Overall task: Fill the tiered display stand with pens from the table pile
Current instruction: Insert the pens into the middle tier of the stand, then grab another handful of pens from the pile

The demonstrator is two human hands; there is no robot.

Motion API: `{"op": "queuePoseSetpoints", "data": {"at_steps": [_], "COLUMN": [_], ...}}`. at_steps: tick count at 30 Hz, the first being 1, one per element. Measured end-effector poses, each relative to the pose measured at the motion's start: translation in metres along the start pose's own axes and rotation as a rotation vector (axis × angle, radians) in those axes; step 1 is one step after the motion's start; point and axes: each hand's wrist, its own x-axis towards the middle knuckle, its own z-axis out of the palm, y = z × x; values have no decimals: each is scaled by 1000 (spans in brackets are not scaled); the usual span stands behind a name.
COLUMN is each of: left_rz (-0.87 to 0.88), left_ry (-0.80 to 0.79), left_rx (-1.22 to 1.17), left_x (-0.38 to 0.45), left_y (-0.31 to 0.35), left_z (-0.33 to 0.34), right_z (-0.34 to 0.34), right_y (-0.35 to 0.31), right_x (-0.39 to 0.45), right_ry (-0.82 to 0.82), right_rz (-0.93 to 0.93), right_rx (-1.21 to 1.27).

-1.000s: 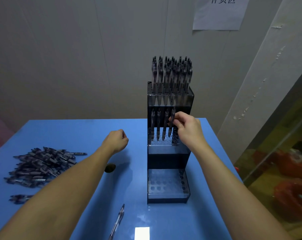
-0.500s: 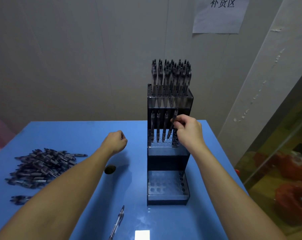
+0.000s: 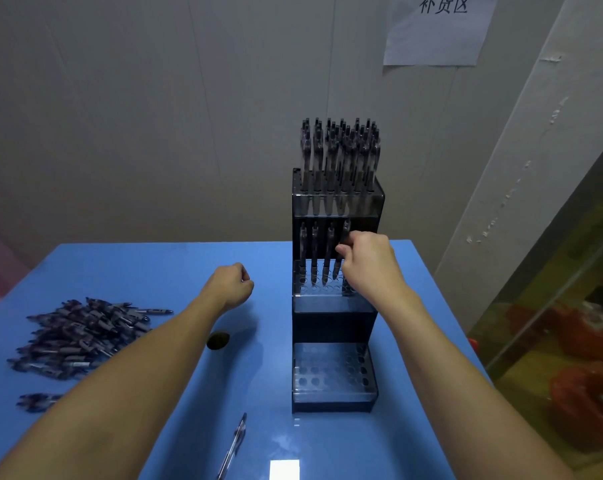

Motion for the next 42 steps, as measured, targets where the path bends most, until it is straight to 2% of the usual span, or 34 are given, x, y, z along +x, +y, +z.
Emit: {"op": "queuePoseSetpoints", "data": {"at_steps": [7,23,28,30,34,42], "left_rz": [-9,-6,-37,-53,-118,-322], "left_ry": [-2,26,81,116,162,282], "left_rx": [14,56,91,110,119,203], "left_x": [-1,-10,-20,-28,-54,-132], "left_y": [1,-1,-12,-18,-36,-88], "left_z": [-4,-21,-40,-51,-78,-124], "right_z": [-11,-17,-30,-23,11,90], "right_y": [-19,-17,-56,-76,-111,-156], "right_x": [-2,-13,-19,-19,-18,-16], "right_ry": [-130,-143,0,2,-146,-490], "right_rz": [4,64,-225,-355,-518,-637], "right_rx": [-151,-170,-116,-65,-66,-272]}}
